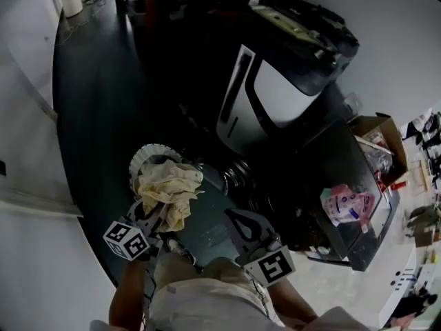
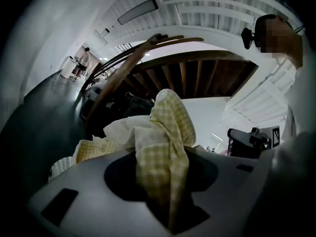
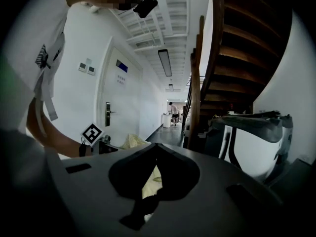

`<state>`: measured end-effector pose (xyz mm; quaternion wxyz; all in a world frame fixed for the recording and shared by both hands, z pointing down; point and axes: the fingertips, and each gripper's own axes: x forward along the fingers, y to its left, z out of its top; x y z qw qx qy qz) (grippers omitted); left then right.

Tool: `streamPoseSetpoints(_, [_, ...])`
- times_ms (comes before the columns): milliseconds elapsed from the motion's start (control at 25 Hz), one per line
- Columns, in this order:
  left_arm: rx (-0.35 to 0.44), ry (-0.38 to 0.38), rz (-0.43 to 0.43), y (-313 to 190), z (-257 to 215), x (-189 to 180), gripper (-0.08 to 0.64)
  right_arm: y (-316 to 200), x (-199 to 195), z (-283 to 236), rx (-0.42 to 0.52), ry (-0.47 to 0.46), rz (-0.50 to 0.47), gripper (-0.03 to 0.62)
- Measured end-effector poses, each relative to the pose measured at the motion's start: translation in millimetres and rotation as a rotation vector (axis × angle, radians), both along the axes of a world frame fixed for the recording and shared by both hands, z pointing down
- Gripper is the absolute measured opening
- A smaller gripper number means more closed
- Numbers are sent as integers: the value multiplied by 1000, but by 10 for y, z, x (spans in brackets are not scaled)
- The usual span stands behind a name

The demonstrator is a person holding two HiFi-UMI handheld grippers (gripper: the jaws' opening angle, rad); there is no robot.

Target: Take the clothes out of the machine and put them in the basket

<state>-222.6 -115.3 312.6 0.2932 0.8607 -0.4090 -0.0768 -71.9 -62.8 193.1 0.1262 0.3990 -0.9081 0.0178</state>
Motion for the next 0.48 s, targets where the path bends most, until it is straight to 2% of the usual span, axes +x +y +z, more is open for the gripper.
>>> streamPoseSetpoints(160, [-8, 47, -76, -210, 33, -413, 170, -377, -478, -67, 26, 23, -80, 12])
streamPoseSetpoints(280, [-21, 75, -146, -338, 55, -611, 170, -594, -786, -126, 39, 8, -165, 12])
streamPoseSetpoints(480, [-51, 94, -284, -472, 281, -715, 171, -942, -934, 166, -37, -7, -299, 13])
